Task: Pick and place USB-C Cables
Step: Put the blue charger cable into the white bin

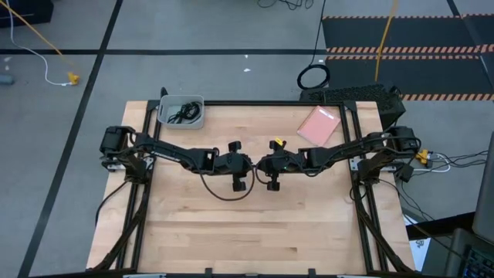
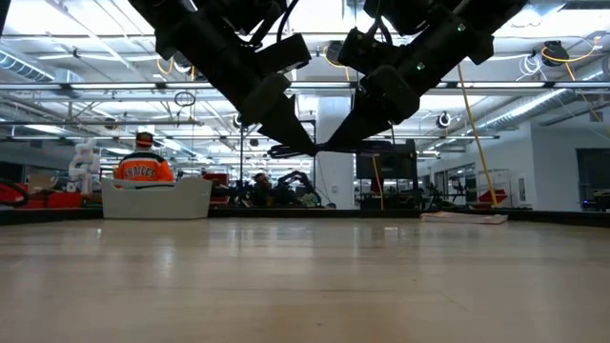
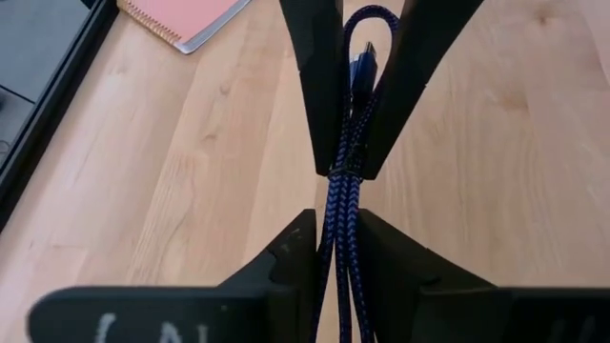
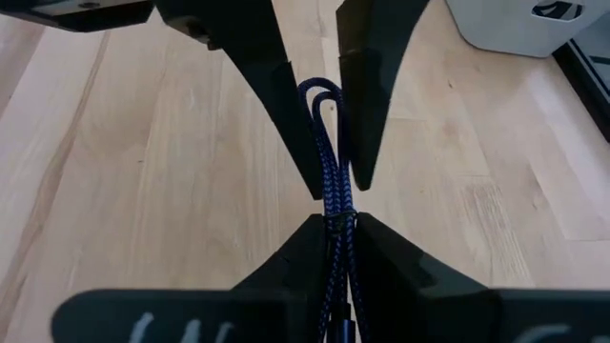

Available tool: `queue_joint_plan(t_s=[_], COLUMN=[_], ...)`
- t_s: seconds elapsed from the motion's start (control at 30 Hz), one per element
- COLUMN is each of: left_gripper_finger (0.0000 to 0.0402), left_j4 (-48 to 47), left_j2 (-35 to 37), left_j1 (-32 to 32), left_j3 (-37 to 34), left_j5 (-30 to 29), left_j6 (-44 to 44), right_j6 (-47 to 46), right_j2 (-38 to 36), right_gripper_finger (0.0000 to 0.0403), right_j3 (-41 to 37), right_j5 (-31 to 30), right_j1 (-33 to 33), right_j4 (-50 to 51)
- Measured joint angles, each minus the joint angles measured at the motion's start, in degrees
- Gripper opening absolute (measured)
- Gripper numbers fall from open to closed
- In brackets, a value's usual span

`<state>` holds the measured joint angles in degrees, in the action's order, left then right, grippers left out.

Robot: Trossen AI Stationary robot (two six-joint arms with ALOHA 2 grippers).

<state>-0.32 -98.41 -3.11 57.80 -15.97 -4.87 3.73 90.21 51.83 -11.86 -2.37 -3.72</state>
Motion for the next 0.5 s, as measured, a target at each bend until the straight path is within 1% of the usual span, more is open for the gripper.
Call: queue_joint_plan(t_s=[0.13,0.23,0.4,0.5], left_gripper_finger=[0.0059,0.0052,0.005,0.0048], left_j4=[0.02,0.0,0.04,0.02], left_j2=[0.0,0.0,0.0,0.0], left_j1=[0.02,0.0,0.02,0.04], left_j3=[0.0,0.0,0.0,0.0], left_j5=[0.02,0.04,0.02,0.01], left_j6=[-0.69,-0.89,-1.28,-1.26], right_j6=[-0.02,-0.02,-0.02,-0.04], right_j2=[0.0,0.0,-0.47,-2.05], right_gripper_finger=[0.005,0.0062,0.0097,0.0123], right_j3=[0.0,0.0,0.0,0.02], right_j5=[-0.11,-0.13,-0.1,-0.09], right_j1=[0.0,0.0,0.0,-0.04], right_j4=[-0.17,-0.31,-0.12,0.93])
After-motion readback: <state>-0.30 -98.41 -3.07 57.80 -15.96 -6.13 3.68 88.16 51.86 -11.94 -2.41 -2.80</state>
